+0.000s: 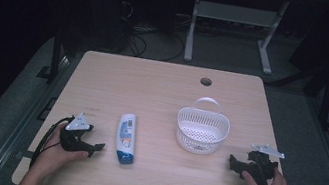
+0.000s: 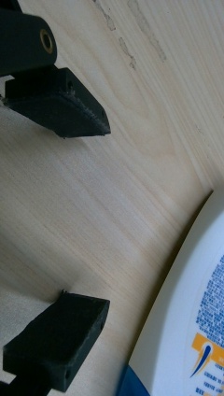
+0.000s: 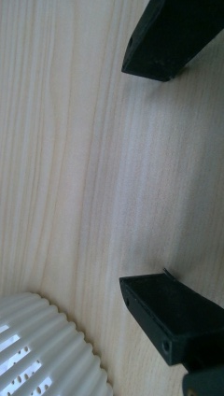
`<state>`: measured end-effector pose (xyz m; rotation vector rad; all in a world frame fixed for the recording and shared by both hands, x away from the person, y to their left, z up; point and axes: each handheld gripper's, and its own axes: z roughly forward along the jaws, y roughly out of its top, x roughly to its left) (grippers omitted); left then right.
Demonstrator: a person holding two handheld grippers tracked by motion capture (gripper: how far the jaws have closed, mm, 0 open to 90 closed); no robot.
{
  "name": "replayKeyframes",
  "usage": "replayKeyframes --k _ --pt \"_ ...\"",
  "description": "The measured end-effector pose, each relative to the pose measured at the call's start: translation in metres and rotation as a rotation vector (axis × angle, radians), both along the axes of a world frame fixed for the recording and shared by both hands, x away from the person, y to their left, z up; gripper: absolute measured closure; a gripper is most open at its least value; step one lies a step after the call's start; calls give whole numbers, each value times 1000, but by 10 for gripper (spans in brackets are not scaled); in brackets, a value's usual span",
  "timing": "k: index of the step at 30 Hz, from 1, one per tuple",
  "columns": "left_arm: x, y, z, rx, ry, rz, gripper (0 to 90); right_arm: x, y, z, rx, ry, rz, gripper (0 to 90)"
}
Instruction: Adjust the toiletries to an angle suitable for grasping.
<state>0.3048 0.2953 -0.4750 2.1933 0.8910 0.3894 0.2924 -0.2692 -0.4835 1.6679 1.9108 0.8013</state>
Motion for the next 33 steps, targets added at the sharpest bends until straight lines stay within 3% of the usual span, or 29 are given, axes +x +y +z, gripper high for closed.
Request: replayKeyframes --k 16,18,22,26,29,30,33 --pt "1 3 1 1 -2 -5 174 0 0 0 0 0 -3 4" --pt "2 4 3 -1 15 3 185 0 0 0 0 0 -2 4" --pt "2 6 8 -15 26 5 250 0 0 0 0 1 -3 4" --pt "-1 9 17 -44 3 14 357 0 0 0 1 0 -3 4" --pt "-2 9 22 -65 1 -2 492 0 0 0 0 0 -2 4" --pt "-2 9 22 -65 1 -2 574 0 0 0 0 0 -2 4" --pt "-4 7 28 -92 0 -17 649 0 0 0 0 1 -2 4"
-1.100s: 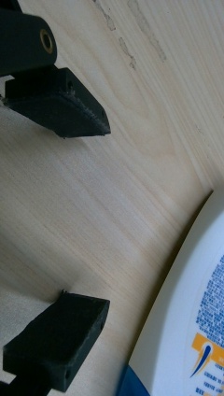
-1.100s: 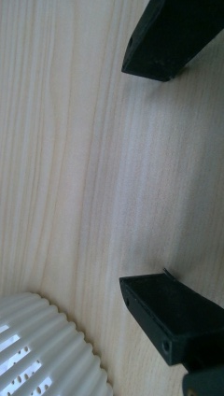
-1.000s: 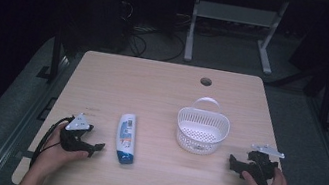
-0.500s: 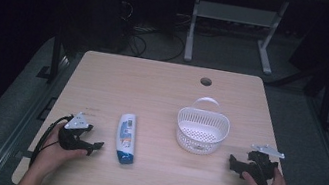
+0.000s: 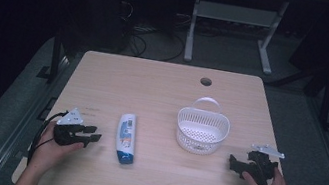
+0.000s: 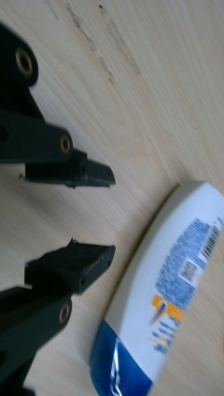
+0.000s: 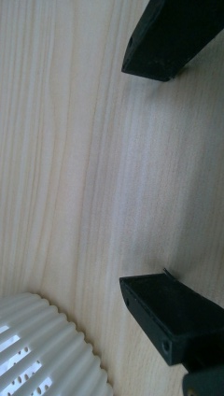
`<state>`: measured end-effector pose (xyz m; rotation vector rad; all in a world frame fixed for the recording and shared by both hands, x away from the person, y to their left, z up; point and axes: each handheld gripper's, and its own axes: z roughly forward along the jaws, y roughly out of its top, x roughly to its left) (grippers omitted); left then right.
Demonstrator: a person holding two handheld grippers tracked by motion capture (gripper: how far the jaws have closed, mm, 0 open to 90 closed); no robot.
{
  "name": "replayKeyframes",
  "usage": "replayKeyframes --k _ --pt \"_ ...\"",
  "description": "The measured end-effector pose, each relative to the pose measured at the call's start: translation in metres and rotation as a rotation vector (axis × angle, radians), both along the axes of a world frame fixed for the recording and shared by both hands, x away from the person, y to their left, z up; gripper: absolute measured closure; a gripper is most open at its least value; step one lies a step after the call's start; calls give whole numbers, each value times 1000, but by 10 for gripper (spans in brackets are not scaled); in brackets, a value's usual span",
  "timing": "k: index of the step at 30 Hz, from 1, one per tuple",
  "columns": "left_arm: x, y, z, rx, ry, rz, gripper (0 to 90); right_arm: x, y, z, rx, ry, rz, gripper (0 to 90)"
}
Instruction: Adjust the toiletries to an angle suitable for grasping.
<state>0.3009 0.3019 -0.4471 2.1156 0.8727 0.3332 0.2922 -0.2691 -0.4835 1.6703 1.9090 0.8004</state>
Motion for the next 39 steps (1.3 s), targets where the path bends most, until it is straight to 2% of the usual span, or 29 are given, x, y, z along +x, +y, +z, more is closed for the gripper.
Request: replayKeyframes --k 2,3,5,7,16,25,30,39 --pt "-1 -2 4 -20 12 -16 780 0 0 0 0 0 0 4" --pt "-2 -5 8 -41 19 -34 829 0 0 0 0 0 0 4" --pt "-2 -6 10 -48 21 -43 900 0 0 0 0 0 0 4" --pt "-3 -9 13 -59 36 -51 900 0 0 0 0 0 0 4" --pt "-3 -26 23 -103 40 -100 900 0 0 0 0 0 1 4" --pt "-1 -47 29 -100 41 -153 900 0 0 0 0 0 1 4" --pt "2 -59 29 -86 52 -179 900 0 0 0 0 0 0 4" --pt "6 -84 28 -95 69 -218 900 0 0 0 0 0 1 4"
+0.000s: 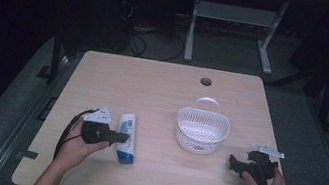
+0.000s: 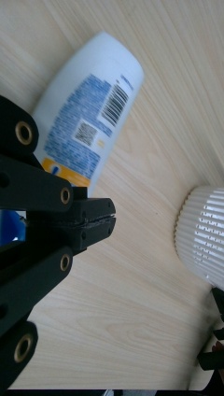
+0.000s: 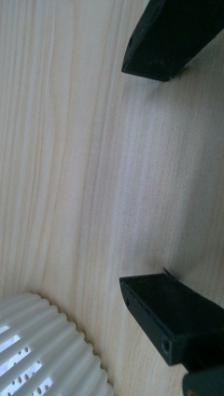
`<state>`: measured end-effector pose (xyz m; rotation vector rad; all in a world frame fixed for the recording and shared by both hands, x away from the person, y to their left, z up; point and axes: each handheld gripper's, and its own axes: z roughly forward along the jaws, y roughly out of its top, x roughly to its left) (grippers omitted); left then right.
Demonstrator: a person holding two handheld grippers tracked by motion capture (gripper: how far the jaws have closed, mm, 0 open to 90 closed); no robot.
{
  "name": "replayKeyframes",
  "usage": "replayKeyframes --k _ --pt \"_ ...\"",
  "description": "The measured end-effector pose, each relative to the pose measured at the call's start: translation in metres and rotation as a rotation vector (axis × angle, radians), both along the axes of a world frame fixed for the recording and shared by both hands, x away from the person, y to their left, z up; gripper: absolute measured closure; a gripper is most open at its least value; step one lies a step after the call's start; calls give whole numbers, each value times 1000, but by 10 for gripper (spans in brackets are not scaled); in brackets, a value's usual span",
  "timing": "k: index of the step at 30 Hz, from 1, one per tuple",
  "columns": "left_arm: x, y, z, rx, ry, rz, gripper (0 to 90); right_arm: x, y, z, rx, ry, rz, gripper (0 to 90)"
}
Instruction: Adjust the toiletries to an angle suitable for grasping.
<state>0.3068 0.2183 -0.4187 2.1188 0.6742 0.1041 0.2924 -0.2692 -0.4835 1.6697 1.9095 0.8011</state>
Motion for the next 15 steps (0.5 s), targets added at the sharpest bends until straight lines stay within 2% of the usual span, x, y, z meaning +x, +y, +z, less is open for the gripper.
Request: replayKeyframes --k 7,15 --pt "2 -15 -2 -11 5 -21 900 0 0 0 0 0 0 4" --pt "3 -31 -10 18 8 -46 900 0 0 0 1 0 2 4"
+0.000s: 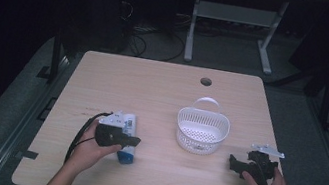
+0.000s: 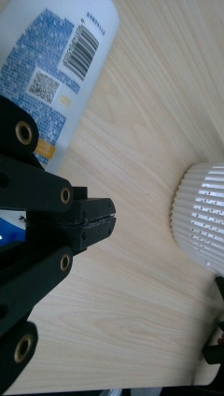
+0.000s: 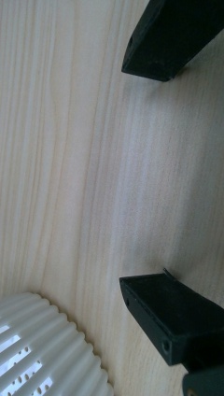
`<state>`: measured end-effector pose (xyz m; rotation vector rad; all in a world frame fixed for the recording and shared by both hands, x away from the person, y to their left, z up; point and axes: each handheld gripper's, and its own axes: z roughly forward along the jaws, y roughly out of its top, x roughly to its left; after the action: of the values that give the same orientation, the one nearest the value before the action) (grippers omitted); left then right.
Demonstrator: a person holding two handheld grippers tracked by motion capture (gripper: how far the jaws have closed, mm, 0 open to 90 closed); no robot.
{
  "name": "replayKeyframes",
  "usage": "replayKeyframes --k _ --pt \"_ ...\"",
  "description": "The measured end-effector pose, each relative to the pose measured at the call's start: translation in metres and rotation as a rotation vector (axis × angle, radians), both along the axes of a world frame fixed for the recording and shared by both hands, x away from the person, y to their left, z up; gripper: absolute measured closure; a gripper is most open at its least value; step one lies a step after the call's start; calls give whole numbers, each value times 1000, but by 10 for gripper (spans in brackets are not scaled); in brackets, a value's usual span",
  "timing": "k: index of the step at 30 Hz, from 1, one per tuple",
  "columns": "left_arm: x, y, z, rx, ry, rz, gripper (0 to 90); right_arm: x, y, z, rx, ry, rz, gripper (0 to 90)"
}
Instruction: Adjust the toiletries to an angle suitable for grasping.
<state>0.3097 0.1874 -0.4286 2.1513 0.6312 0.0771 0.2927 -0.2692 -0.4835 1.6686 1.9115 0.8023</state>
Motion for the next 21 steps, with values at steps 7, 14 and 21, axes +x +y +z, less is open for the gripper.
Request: replayKeyframes --k 7,14,21 --pt "-1 -5 -5 26 4 -18 900 1 0 0 0 0 1 4" --pt "-3 -12 -13 56 24 -32 900 1 0 0 0 0 2 4" --pt "-3 -14 -18 104 28 -37 900 1 0 0 0 0 2 4"
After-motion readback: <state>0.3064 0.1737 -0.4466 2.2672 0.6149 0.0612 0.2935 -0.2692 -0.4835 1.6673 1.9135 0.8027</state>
